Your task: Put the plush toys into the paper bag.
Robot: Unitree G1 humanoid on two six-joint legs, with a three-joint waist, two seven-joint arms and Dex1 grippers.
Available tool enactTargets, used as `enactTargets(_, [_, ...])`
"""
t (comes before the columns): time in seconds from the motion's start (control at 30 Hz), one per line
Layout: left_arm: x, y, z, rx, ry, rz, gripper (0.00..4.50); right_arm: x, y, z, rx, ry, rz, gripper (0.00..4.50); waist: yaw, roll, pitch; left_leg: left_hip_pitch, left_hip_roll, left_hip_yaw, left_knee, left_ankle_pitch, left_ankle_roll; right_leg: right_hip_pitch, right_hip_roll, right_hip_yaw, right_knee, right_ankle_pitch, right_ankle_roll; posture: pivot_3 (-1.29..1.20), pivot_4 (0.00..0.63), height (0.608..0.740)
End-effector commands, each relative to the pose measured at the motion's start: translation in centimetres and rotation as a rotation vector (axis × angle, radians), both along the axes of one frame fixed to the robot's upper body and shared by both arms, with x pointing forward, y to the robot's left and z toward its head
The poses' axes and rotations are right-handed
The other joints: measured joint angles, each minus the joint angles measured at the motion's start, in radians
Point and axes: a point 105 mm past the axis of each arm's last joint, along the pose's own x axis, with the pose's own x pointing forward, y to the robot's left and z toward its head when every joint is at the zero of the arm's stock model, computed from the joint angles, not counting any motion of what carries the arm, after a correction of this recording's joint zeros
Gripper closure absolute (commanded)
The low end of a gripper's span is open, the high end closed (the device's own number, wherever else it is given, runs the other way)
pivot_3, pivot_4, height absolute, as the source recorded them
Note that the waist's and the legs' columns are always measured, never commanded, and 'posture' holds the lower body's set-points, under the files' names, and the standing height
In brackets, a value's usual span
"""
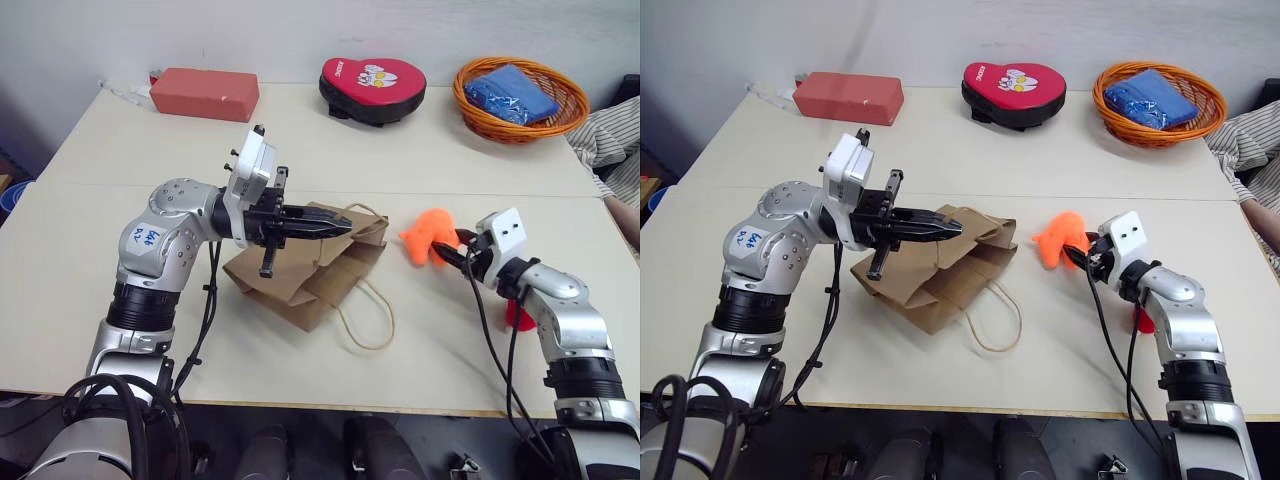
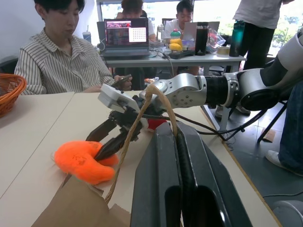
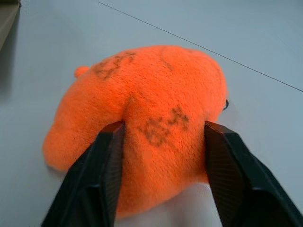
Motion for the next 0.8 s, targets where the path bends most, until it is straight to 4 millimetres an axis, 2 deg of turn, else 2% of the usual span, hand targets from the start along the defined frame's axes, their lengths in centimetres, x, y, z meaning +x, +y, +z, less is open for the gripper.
enactTargets(0.03, [-0.6,0.0,0.8,-0.001,-0.046,-0.011,4.5,-0.1,0.2,0.6,0.002,-0.023,0.032,3.29,-0.001,0.0,0.0,0.0,0.0,0.0,0.0,0.0,0.0,0.0,0.0,0.0,0.0,0.0,0.0,0.0,0.15,0.74])
enactTargets(0.07, [-0.6,0.1,0.8,-0.001,-0.046,-0.01,4.5,-0.2,0.2,0.9,0.017,-0.031,0.041,3.54,-0.001,0.0,0.0,0.0,0.0,0.0,0.0,0.0,0.0,0.0,0.0,0.0,0.0,0.0,0.0,0.0,0.15,0.74])
enactTargets(0.1, [-0.6,0.1,0.8,-0.001,-0.047,-0.009,4.5,-0.9,0.2,2.2,0.037,-0.083,0.083,3.94,-0.001,0.0,0.0,0.0,0.0,0.0,0.0,0.0,0.0,0.0,0.0,0.0,0.0,0.0,0.0,0.0,0.15,0.74])
enactTargets(0.17, [-0.6,0.1,0.9,-0.003,-0.049,-0.007,4.5,-2.7,0.3,4.7,0.099,-0.171,0.17,4.44,0.0,0.0,0.0,0.0,0.0,0.0,0.0,0.0,0.0,0.0,0.0,0.0,0.001,0.0,0.0,0.0,0.15,0.74])
enactTargets(0.23, [-0.5,0.1,0.9,-0.007,-0.049,-0.008,4.5,-5.1,0.7,6.6,0.145,-0.206,0.283,4.47,0.003,0.001,0.001,0.0,0.0,0.0,0.0,0.0,0.0,0.0,0.0,0.0,0.001,0.0,0.0,0.0,0.15,0.74])
enactTargets(0.3, [-0.5,0.1,1.0,-0.01,-0.049,-0.012,4.5,-7.6,1.8,7.0,0.162,-0.143,0.397,4.47,0.004,0.001,0.001,-0.001,0.0,0.0,0.0,0.0,0.0,0.0,0.0,-0.001,0.0,0.0,0.0,0.0,0.15,0.74])
enactTargets(0.43, [-0.6,-0.1,0.9,-0.016,-0.042,-0.024,4.5,-11.1,5.6,5.3,0.097,0.031,0.578,4.47,0.001,0.001,0.001,-0.002,0.0,-0.002,0.001,0.0,0.001,0.001,0.0,-0.002,-0.001,0.0,0.0,0.0,0.15,0.74])
enactTargets(0.5, [-0.6,-0.2,0.8,-0.015,-0.04,-0.027,4.5,-11.4,7.5,4.3,0.072,0.055,0.608,4.47,-0.004,0.0,0.001,-0.001,0.0,-0.002,0.001,0.0,0.0,0.001,0.0,-0.001,-0.003,0.0,0.0,0.0,0.15,0.74])
enactTargets(0.63, [-0.7,-0.6,0.8,-0.014,-0.04,-0.04,4.5,-10.7,11.1,3.2,0.055,0.05,0.622,4.47,-0.001,0.0,0.001,0.001,0.0,-0.001,0.001,0.0,0.0,0.0,0.001,0.0,-0.001,0.0,0.0,0.0,0.15,0.74])
enactTargets(0.8, [-0.7,-0.8,0.9,-0.011,-0.04,-0.053,4.5,-9.4,13.0,2.8,-0.008,0.056,0.628,4.47,0.005,0.0,0.001,-0.001,0.0,-0.002,0.001,0.0,0.0,-0.001,0.0,-0.001,-0.003,0.0,0.0,0.0,0.15,0.74])
